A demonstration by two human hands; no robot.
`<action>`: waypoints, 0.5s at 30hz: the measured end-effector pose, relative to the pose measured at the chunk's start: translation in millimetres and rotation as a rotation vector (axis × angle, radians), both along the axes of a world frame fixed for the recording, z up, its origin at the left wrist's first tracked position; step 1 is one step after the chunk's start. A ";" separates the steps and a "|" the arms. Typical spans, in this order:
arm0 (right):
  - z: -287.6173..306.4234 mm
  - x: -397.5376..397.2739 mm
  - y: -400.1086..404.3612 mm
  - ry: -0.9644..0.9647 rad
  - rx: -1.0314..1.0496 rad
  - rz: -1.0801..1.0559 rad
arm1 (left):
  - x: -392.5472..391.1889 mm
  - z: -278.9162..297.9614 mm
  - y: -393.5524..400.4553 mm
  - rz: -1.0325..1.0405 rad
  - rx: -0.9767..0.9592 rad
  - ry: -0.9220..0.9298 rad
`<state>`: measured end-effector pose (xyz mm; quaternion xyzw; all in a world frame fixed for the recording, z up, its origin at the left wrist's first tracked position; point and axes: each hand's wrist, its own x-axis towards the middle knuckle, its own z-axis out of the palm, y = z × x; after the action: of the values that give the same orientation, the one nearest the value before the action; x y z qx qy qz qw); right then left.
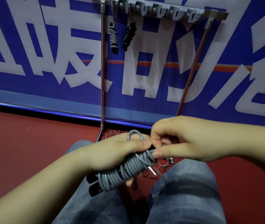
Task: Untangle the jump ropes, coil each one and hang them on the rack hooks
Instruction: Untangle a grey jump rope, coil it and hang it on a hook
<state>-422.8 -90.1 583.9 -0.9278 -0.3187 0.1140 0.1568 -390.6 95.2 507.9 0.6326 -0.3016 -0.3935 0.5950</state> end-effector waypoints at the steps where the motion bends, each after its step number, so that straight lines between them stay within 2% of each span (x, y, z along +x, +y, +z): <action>1: 4.9 -2.1 -0.7 0.099 0.047 -0.017 | -0.2 2.0 0.5 0.010 -0.007 0.013; 4: 7.7 -7.0 -5.2 0.153 0.152 -0.091 | -1.7 5.9 1.3 0.018 -0.030 0.042; 10: -6.5 -9.4 -2.7 -0.272 0.057 -0.046 | -5.1 8.5 -3.6 0.037 -0.047 0.079; 15: 0.9 -17.2 -5.1 -0.300 -0.081 0.000 | -8.8 10.0 -6.2 0.029 -0.052 0.022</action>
<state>-439.9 -95.1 584.8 -0.9400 -0.3338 -0.0134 0.0699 -399.4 89.0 517.9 0.6169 -0.2960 -0.3836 0.6202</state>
